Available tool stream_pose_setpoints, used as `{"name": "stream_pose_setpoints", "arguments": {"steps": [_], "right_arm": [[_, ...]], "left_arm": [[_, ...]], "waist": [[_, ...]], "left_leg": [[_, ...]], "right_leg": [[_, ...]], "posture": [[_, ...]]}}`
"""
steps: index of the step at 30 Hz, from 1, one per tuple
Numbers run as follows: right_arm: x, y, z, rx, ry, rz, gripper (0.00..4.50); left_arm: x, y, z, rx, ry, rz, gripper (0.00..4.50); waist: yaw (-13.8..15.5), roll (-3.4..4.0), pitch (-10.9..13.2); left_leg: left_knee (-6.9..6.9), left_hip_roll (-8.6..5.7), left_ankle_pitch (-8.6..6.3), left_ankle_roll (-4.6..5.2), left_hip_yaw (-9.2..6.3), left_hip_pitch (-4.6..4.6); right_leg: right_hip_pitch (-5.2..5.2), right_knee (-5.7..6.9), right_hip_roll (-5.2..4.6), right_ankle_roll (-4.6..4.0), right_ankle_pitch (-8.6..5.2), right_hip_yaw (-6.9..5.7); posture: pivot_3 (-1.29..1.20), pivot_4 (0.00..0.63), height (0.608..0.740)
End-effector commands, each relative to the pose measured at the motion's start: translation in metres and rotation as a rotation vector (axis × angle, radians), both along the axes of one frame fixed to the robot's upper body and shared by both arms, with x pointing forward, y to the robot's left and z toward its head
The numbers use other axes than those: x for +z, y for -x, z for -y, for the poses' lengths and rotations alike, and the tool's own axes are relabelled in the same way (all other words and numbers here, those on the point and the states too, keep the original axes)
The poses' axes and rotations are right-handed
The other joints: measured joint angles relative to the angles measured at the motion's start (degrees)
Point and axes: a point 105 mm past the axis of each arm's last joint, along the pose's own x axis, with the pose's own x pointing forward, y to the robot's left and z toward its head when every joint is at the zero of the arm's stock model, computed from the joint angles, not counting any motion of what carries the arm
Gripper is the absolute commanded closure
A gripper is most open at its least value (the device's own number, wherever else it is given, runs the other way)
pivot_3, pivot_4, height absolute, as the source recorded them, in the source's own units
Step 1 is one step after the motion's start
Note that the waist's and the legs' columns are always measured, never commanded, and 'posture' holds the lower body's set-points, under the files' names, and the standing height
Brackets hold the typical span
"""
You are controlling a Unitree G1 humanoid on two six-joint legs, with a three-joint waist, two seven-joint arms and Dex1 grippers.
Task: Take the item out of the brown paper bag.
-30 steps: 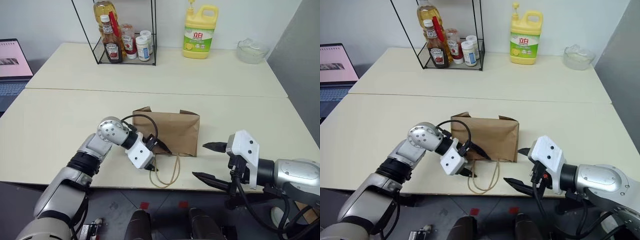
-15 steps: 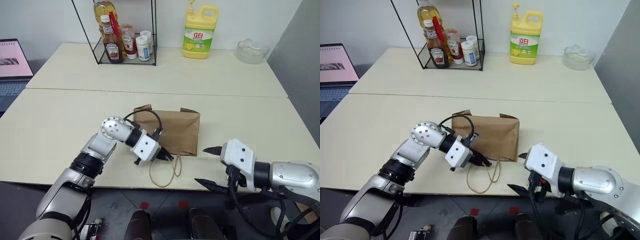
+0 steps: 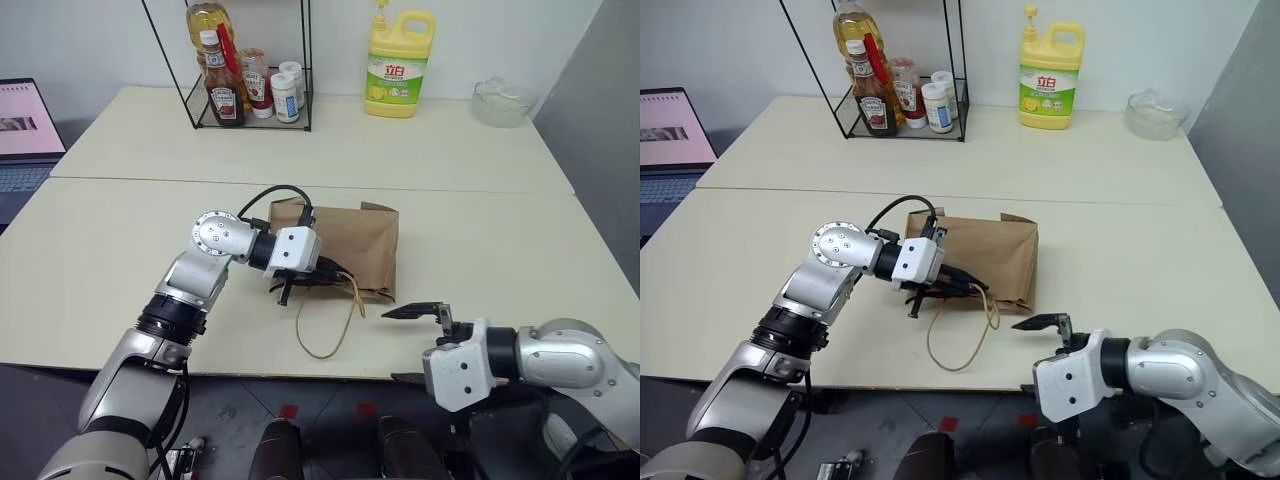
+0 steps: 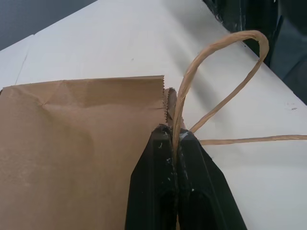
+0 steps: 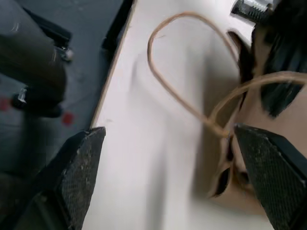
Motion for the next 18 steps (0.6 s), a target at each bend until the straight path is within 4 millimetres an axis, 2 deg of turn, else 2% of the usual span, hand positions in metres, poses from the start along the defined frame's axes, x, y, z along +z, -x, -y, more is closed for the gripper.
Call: {"name": "stream_pose_setpoints", "arguments": {"steps": [1,5,11,18], "right_arm": [[0.000,0.005,-0.010,0.117,-0.004,0.111,0.00],[-0.010,0.011,-0.016,0.203,-0.008,0.140,0.00],[-0.024,0.028,-0.006,0.255,0.008,0.073,0.00],[-0.022,0.013,-0.027,0.269,-0.014,0.137,0.00]], "left_arm": [[0.006,0.000,-0.001,0.001,0.027,0.037,4.47],[0.004,-0.001,-0.002,0.003,0.029,0.035,4.47],[0.003,-0.002,-0.003,0.006,0.031,0.033,4.47],[0.002,-0.002,0.001,0.000,0.039,0.031,4.47]], "waist": [[0.1,0.00,0.0],[0.1,0.00,0.0],[0.2,0.00,0.0],[-0.1,0.00,0.0]], "left_leg": [[0.01,-0.01,0.00,0.00,0.01,0.00],[0.02,-0.02,0.00,0.00,0.00,0.00],[0.02,-0.03,0.00,0.00,-0.01,0.03],[-0.01,-0.01,-0.01,0.01,0.00,0.62]], "right_leg": [[0.00,0.00,-0.01,0.00,0.00,0.01],[0.04,0.00,-0.02,-0.01,0.00,-0.01],[0.09,-0.01,-0.02,-0.01,0.00,-0.01],[0.61,0.00,0.01,0.00,0.00,0.02]], "posture": [[0.00,0.150,0.740],[0.00,0.150,0.740],[0.00,0.150,0.740],[0.00,0.150,0.740]]}}
